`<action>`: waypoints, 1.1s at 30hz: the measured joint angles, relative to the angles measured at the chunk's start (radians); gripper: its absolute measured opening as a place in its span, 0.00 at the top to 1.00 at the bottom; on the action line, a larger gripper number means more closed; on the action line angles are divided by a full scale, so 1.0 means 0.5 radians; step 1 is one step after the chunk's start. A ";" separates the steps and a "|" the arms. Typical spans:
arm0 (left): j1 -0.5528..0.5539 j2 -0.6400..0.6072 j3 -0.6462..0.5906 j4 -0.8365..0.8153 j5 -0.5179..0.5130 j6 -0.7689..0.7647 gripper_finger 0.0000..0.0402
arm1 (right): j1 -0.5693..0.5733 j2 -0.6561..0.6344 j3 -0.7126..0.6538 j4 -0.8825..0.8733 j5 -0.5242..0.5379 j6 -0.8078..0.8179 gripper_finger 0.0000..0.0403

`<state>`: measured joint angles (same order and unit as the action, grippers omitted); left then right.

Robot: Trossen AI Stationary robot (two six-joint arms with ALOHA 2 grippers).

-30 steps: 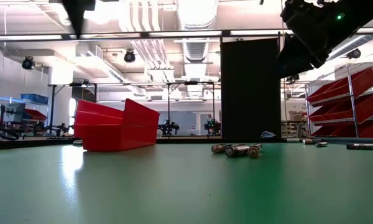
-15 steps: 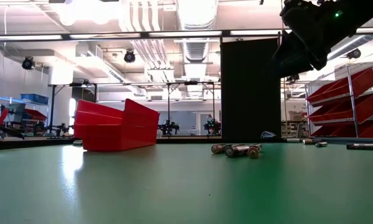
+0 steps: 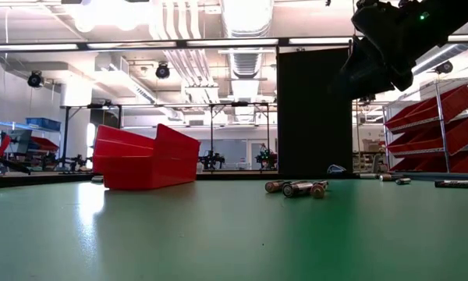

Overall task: Sort batteries
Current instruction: Move the red bin to the top right

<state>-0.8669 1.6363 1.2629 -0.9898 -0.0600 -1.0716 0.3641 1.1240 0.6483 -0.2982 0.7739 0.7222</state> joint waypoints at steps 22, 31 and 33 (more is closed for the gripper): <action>-0.076 -0.005 -0.022 0.098 0.115 -0.122 0.56 | 0.000 0.000 -0.005 0.000 -0.022 0.012 0.37; 0.021 -0.003 -0.192 0.353 0.205 -0.368 0.78 | 0.000 0.057 -0.008 0.001 -0.031 0.022 0.40; 0.061 -0.003 -0.199 0.354 0.201 -0.343 0.90 | 0.000 0.068 -0.008 0.000 -0.031 0.022 0.41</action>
<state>-0.8364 1.6348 1.1633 -0.8129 0.0404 -1.2431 0.3641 1.1579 0.6441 -0.2981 0.7582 0.7332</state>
